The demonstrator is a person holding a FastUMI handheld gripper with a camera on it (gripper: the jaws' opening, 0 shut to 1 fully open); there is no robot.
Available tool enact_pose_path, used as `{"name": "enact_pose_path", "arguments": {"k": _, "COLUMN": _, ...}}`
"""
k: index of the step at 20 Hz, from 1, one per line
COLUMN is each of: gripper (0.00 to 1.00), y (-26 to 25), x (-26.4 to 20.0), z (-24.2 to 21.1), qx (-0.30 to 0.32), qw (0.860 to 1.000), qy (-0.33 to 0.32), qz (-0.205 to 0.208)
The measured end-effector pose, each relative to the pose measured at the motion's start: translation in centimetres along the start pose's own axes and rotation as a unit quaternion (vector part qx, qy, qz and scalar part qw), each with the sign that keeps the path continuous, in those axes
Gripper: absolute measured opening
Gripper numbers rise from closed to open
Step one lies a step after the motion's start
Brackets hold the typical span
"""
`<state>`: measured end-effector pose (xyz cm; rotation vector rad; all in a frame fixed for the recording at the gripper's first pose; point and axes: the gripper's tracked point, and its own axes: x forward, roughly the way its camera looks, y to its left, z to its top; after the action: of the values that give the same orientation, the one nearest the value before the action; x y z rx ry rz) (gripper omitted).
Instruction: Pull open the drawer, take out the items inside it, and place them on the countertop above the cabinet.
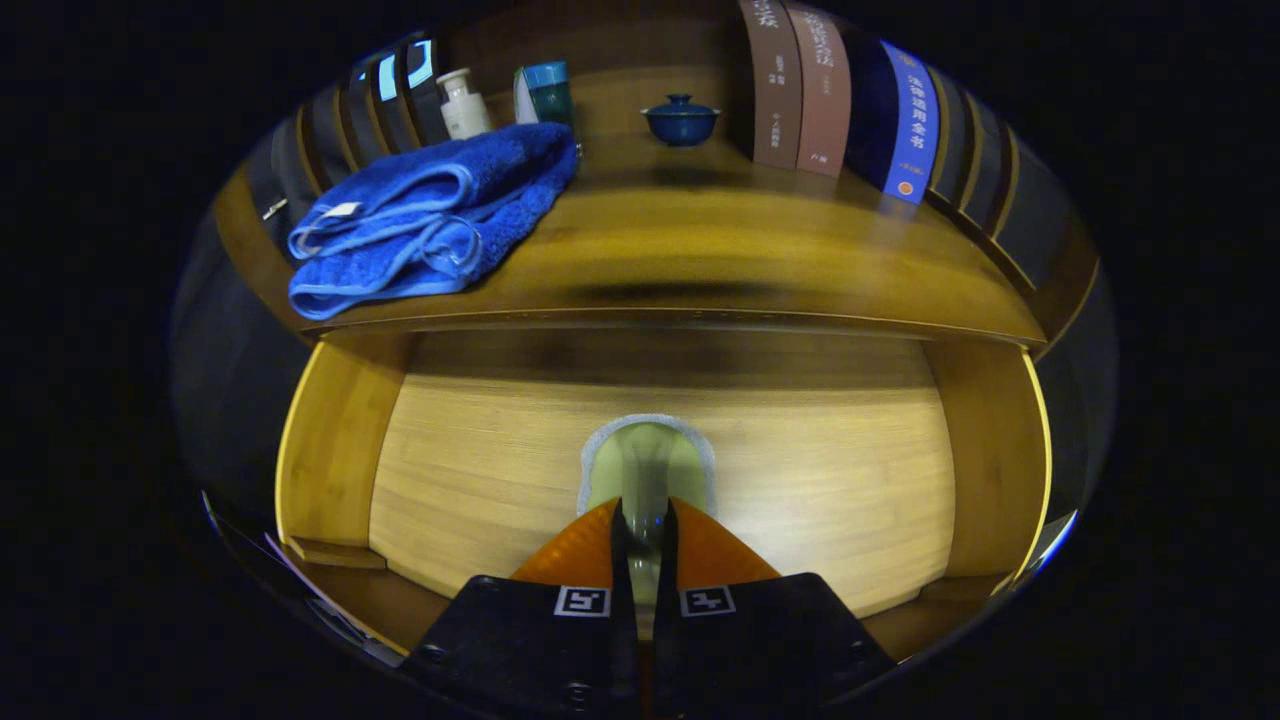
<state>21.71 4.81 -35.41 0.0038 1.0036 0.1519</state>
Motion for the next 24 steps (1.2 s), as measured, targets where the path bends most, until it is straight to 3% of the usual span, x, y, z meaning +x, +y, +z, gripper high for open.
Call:
{"name": "enact_pose_path", "arguments": {"k": 7, "gripper": 0.11, "y": -0.5, "x": -7.7, "z": 1.4, "qx": 0.01, "qw": 0.998, "qy": -0.054, "qz": 0.004}}
{"name": "enact_pose_path", "arguments": {"k": 12, "gripper": 0.1, "y": -1.1, "x": -10.5, "z": 6.7, "qx": 0.016, "qw": 0.996, "qy": -0.084, "qz": -0.003}}
{"name": "enact_pose_path", "arguments": {"k": 24, "gripper": 0.1, "y": -0.4, "x": -2.2, "z": 17.6, "qx": 0.0, "qw": 0.999, "qy": -0.041, "qz": -0.006}}
